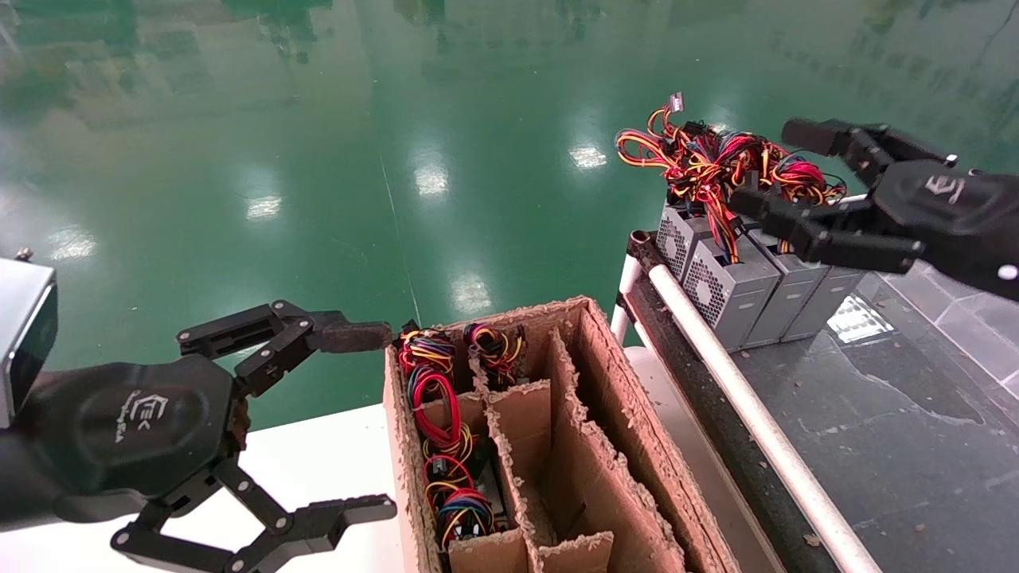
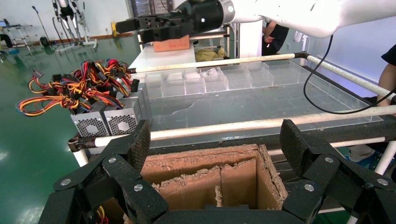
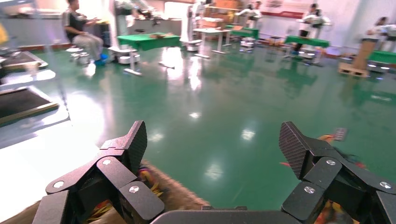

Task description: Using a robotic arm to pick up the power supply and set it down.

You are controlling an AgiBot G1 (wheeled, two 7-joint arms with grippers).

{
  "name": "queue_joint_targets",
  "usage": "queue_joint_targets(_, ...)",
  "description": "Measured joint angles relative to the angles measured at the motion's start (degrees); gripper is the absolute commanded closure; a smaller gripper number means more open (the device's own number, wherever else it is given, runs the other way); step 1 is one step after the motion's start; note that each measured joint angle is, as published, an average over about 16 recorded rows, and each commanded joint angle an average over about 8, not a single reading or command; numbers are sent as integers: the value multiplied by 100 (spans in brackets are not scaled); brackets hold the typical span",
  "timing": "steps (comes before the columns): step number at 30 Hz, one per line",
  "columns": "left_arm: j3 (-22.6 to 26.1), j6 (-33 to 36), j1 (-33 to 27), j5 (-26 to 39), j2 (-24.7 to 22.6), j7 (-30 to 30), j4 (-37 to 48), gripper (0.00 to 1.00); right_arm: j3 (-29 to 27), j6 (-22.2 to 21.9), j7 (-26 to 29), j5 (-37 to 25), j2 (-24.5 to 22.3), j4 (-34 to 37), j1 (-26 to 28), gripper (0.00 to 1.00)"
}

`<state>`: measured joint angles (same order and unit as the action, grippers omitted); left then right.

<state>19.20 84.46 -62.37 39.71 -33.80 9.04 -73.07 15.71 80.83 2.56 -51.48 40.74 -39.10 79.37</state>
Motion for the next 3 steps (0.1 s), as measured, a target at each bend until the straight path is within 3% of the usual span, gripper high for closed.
queue_joint_targets(3,0,0,0,0,0,0,0,0,2,27,45,53,-32,-190,-98,0)
